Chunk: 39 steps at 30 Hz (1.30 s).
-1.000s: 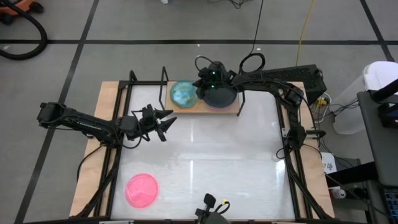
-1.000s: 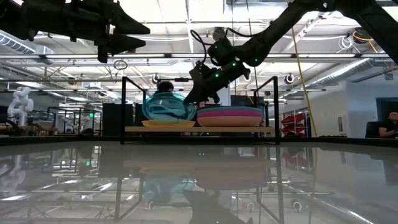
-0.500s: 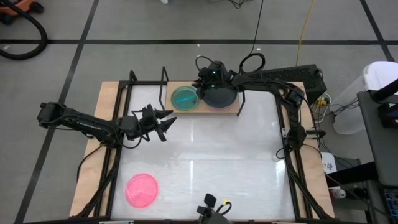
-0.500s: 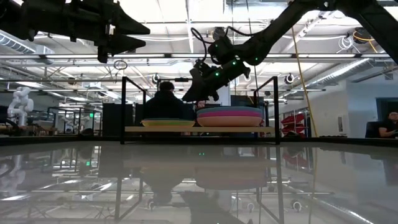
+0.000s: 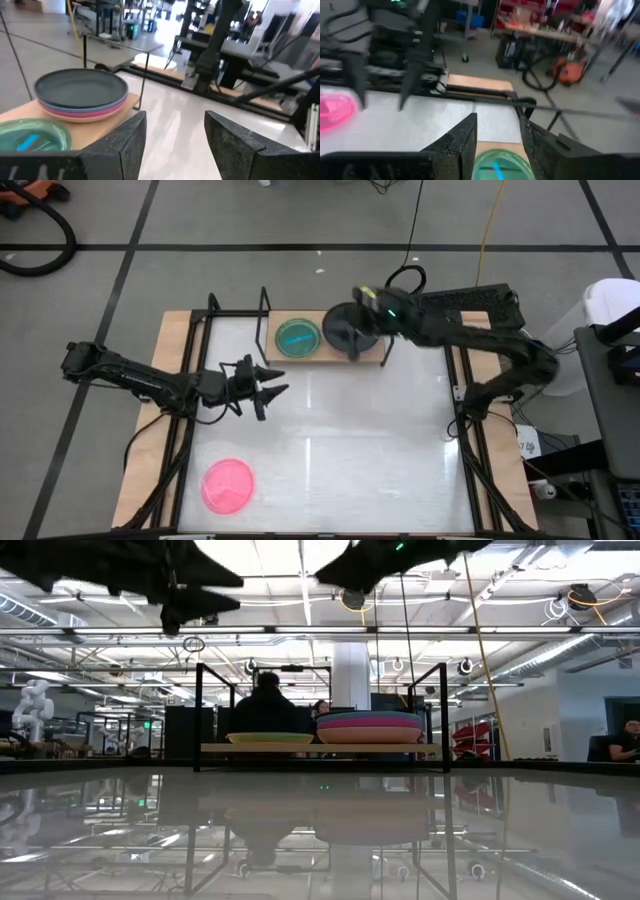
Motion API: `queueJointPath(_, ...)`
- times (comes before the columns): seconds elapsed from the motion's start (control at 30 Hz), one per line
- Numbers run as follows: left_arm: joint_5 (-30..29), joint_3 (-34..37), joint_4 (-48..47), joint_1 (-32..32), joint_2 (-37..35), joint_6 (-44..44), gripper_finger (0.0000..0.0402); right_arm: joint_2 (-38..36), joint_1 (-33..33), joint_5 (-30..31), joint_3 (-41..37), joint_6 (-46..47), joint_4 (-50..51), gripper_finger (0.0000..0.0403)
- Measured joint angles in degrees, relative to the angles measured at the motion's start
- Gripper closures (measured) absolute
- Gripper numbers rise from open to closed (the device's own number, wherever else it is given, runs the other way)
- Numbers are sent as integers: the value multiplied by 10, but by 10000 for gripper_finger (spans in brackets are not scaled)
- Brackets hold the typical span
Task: Place and stack plates onto a shelf
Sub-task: Stack the light pink plate on top of the light blue plate on the shelf
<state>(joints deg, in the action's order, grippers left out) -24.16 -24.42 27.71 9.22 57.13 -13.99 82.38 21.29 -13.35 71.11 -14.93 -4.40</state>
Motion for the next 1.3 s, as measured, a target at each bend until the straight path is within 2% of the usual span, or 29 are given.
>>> queueJointPath(0.13, -45, -67, -99, 32, 39, 0, 197, -108, -67, 59, -126, -8, -81, 272)
queueJointPath(0.27, -34, -141, -197, 49, 102, -3, 197, -194, -117, 95, -261, -22, -177, 273)
queueJointPath(0.37, 23, -203, -329, 53, 144, -41, 197, -249, -141, 131, -346, -10, -235, 273)
queueJointPath(0.53, 136, -280, -525, 48, 197, -127, 197, -321, -176, 134, -442, 16, -291, 273)
queueJointPath(0.7, 285, -287, -638, 43, 227, -163, 197, -362, -196, 135, -484, 6, -337, 273)
queueJointPath(0.8, 344, -282, -709, 54, 241, -177, 197, -376, -198, 136, -490, 5, -335, 273)
queueJointPath(0.93, 362, -282, -772, 84, 243, -176, 197, -376, -198, 137, -490, 4, -331, 273)
queueJointPath(1.3, 355, -282, -741, 193, 250, -198, 197, -374, -198, 138, -491, 11, -323, 273)
